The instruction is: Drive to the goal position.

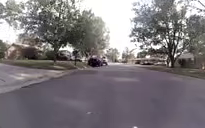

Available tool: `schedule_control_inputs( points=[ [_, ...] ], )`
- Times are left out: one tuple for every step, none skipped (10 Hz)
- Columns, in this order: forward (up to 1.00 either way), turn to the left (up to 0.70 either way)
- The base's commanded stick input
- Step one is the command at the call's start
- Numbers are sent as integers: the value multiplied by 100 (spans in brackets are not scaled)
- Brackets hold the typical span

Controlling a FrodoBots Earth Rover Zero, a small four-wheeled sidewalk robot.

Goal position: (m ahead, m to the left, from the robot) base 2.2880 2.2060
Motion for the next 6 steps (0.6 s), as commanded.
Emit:
schedule_control_inputs(
  points=[
    [85, -7],
    [85, 0],
    [85, 0],
    [85, 0],
    [85, 0],
    [85, 0]
  ],
)
